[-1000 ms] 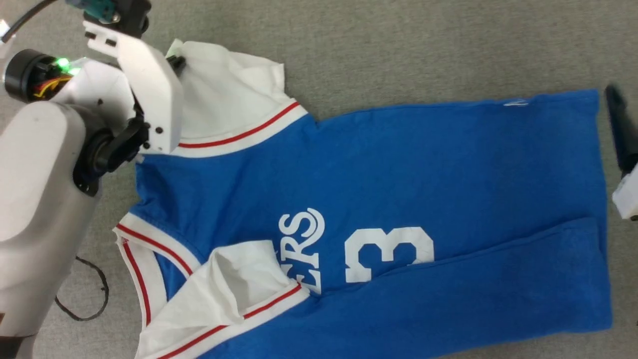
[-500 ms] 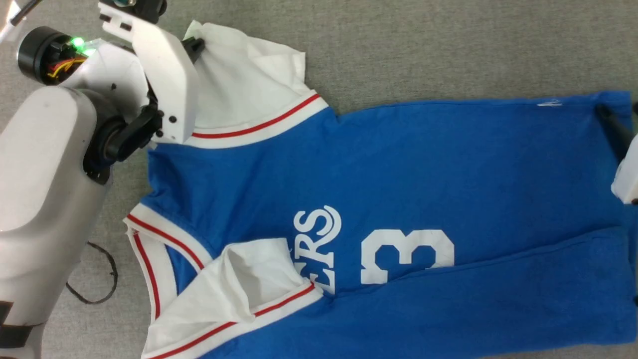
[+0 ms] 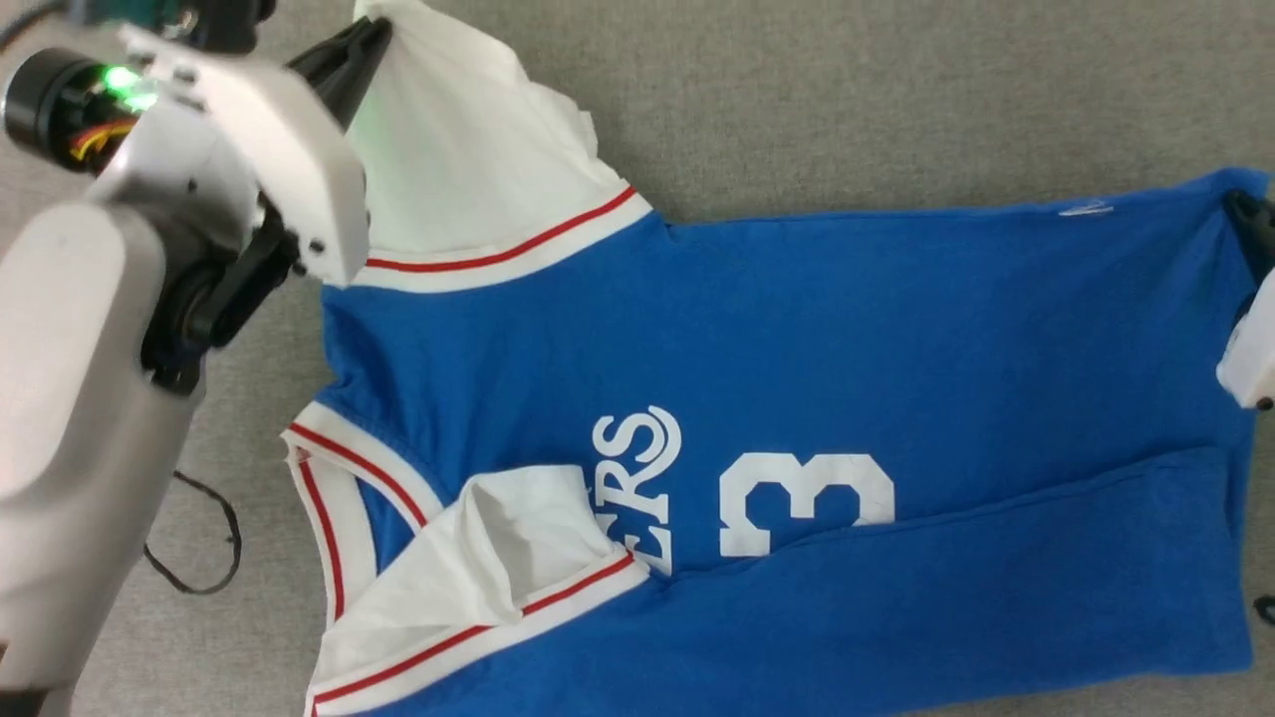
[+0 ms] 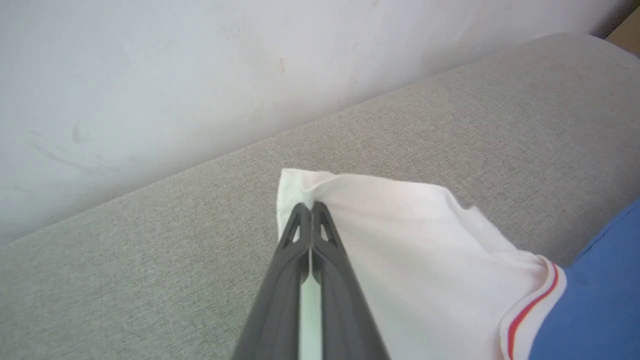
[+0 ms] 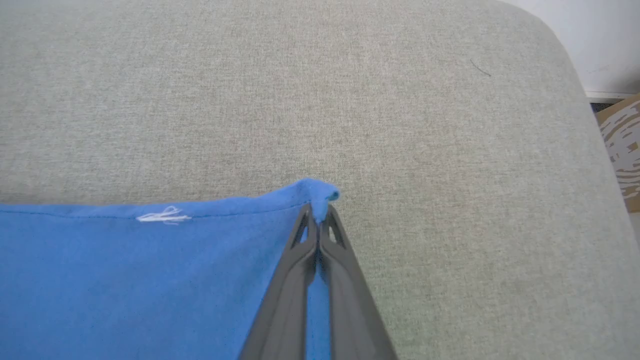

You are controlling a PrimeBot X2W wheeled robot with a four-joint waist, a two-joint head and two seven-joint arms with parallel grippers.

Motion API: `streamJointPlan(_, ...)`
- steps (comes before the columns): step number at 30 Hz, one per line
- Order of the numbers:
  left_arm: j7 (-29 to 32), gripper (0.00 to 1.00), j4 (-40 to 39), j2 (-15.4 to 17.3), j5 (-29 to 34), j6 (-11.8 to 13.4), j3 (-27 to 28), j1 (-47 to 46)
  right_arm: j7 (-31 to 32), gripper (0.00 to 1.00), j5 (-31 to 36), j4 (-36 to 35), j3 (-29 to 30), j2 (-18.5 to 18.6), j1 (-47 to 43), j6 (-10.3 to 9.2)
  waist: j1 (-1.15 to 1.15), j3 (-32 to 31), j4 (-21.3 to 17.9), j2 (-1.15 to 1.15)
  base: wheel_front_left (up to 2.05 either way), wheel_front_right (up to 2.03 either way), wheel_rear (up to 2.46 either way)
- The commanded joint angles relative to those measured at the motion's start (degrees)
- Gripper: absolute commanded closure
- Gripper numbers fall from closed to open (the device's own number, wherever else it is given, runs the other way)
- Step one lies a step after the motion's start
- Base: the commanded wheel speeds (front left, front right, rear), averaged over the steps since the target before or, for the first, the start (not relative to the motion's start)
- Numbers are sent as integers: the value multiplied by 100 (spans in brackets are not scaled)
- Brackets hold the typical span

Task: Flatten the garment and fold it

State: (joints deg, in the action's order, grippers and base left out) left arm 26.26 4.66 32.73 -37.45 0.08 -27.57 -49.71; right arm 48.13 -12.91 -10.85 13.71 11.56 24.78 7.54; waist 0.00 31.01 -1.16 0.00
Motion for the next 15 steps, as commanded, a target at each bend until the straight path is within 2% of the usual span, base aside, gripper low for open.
streamJointPlan(1,-217,100,-154,87,98,1,79,198,-92,100,-46,-42,19,-28,-131,-5,0,-228,19,0,0,0,0)
streamJointPlan(4,-611,100,-607,245,153,88,169,716,-255,100,-135,-146,57,-75,-435,-5,0,-436,60,0,0,0,0)
streamJointPlan(13,-1420,100,-1996,631,177,723,385,2890,-784,100,-415,-571,207,-221,-1647,-5,0,-1090,208,0,0,0,0)
streamJointPlan(15,-1480,100,-2105,658,171,785,394,3110,-837,100,-451,-620,222,-251,-1778,-5,0,-1144,220,0,0,0,0)
